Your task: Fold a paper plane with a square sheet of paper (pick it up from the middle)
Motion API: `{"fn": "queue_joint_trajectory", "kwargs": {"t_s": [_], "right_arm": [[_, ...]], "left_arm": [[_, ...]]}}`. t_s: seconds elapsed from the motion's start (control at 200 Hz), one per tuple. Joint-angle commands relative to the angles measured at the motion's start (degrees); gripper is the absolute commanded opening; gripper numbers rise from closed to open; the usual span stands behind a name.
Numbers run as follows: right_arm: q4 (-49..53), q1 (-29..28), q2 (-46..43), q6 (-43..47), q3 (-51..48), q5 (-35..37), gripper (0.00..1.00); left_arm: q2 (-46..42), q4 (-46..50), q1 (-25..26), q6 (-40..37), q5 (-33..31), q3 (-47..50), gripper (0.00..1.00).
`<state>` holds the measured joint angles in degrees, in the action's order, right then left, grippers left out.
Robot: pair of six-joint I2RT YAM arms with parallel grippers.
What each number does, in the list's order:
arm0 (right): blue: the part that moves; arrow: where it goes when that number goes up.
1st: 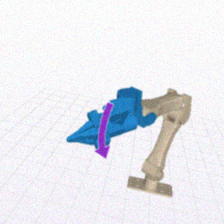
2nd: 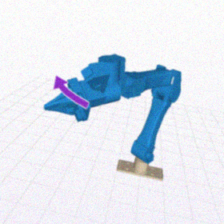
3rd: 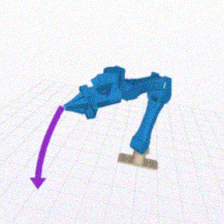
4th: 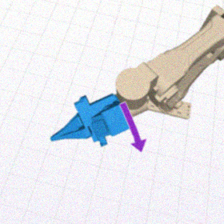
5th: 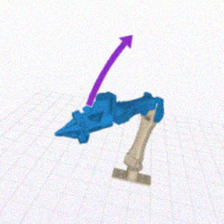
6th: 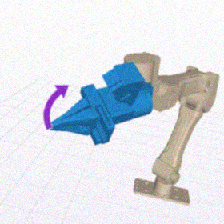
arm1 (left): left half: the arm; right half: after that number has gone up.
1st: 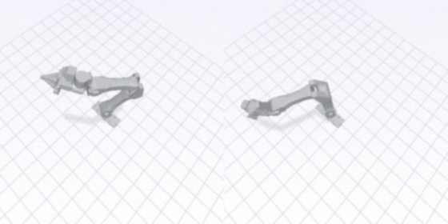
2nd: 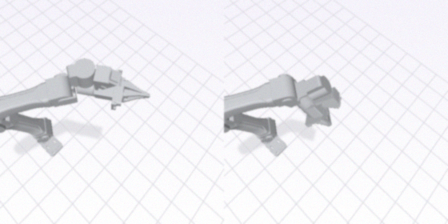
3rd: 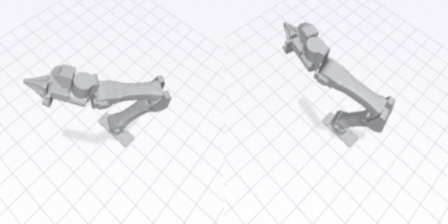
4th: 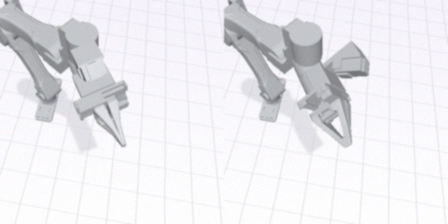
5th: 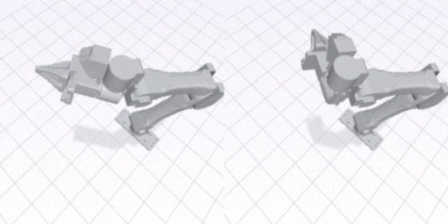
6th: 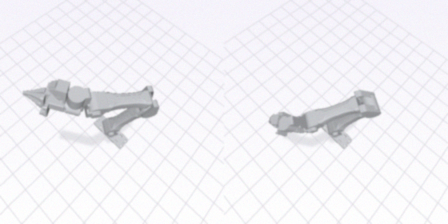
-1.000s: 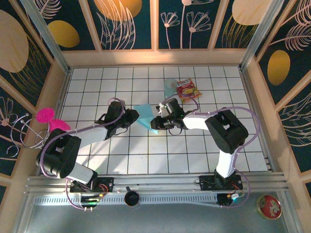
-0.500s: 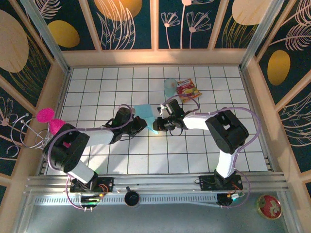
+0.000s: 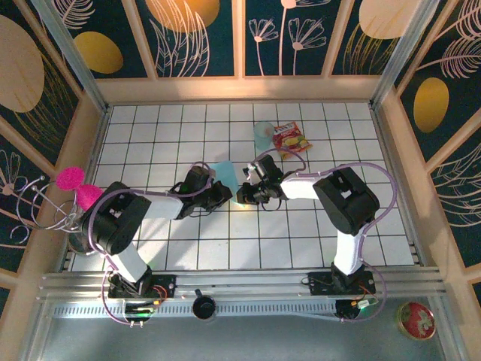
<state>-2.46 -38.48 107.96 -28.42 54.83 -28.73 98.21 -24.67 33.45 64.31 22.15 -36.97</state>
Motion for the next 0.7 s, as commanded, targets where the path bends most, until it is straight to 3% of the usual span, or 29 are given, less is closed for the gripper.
{"fn": "queue_joint_trajectory", "kwargs": {"t_s": [0.0, 0.696], "right_arm": [[2.65, -0.46, 1.41, -0.39, 1.29, 1.88, 0.12], [7.28, -0.41, 1.48, 1.32, 1.34, 5.40, 0.12]], "left_arm": [[2.32, 1.24, 0.36, -1.44, 0.68, -2.30, 0.08], [5.00, 17.13, -0.22, -8.45, -7.56, -9.08, 0.08]]}}
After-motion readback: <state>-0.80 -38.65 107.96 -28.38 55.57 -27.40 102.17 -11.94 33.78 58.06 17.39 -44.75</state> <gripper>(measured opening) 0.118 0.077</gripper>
